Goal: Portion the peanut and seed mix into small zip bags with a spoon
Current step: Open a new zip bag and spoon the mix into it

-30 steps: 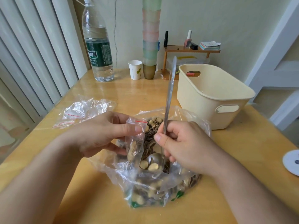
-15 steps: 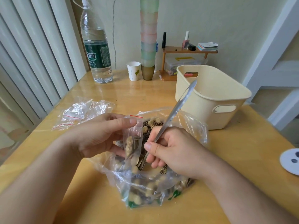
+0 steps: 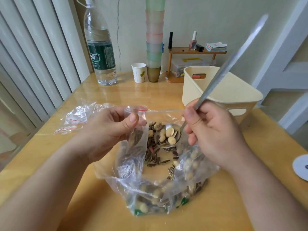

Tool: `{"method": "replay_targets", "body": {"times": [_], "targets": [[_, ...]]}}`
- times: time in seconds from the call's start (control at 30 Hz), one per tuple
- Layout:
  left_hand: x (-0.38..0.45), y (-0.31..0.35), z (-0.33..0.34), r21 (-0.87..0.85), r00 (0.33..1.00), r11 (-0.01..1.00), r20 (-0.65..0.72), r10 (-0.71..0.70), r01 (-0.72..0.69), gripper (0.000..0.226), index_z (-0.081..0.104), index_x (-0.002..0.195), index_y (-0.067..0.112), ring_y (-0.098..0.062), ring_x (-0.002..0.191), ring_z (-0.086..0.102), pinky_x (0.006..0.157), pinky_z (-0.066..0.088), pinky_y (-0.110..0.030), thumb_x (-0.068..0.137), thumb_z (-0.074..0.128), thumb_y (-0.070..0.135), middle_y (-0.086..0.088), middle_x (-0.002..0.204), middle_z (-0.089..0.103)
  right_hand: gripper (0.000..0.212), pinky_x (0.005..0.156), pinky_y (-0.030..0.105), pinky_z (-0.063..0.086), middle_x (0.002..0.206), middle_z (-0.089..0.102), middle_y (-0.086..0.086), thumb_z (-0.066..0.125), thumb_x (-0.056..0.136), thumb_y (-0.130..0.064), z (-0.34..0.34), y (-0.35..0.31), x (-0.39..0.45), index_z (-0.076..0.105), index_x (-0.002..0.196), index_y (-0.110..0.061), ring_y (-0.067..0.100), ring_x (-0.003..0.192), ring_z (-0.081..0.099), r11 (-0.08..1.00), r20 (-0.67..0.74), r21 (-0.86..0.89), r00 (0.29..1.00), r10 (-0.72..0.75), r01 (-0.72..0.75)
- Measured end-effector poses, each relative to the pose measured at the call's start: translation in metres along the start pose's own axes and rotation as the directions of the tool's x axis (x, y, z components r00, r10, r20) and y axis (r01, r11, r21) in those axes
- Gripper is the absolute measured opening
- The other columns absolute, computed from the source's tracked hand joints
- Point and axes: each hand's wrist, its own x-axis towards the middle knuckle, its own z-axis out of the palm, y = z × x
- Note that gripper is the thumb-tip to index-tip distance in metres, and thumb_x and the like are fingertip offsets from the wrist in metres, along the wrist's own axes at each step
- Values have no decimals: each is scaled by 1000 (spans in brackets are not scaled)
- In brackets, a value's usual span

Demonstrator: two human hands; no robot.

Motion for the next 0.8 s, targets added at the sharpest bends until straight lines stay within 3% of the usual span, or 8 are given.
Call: {"method": "replay_targets", "body": {"times": [0.07,0.13,0.2,0.3,0.43,0.57,0.8], "targets": [[-3,1,11,84,997,994,32,64,-67,53,80,107,14,-26,76,66,76,56,-26,70,90,50,-17,88,74,16,64,48,59,74,68,-4,57,102,-45,-6,-1,1,64,95,-32,17,56,66,997,-78,-46,995,-60,57],[-6,1,23,237,998,969,-2,69,-66,43,78,112,23,-15,86,76,86,57,-28,73,87,37,0,94,81,14,64,51,58,74,67,-4,57,103,-45,-11,1,2,63,97,-33,18,57,67,992,-155,-73,982,-110,100],[-5,-2,33,445,995,894,-53,86,-54,52,75,119,30,-6,101,75,97,57,-35,72,89,45,11,104,80,13,62,52,58,74,66,-2,58,105,-43,-15,3,4,63,98,-33,20,58,66,988,-213,-79,966,-146,132],[-1,-11,46,642,984,765,-104,143,-44,68,74,122,36,6,99,71,95,59,-34,65,85,73,23,102,78,15,61,50,57,71,64,2,58,106,-40,-21,5,6,64,96,-31,22,59,66,977,-249,-118,947,-203,179],[3,-19,56,706,964,708,-181,193,-9,66,75,119,39,13,95,66,90,58,-29,62,86,70,27,97,76,17,62,42,54,62,61,-1,58,106,-39,-20,6,6,66,96,-27,20,60,65,949,-224,-183,930,-293,255],[4,-21,58,721,957,692,-221,188,30,75,74,118,42,10,94,66,86,59,-32,54,75,83,25,94,75,22,63,39,50,71,61,-9,61,104,-32,-13,6,6,73,96,-15,22,64,64,902,-157,-257,906,-394,348],[4,-20,60,707,957,706,-232,175,42,65,74,120,40,11,95,65,88,57,-26,62,87,68,24,91,74,19,65,34,48,70,63,-6,69,99,-26,-4,9,6,75,92,-10,20,63,63,849,-155,-338,866,-475,406]]}}
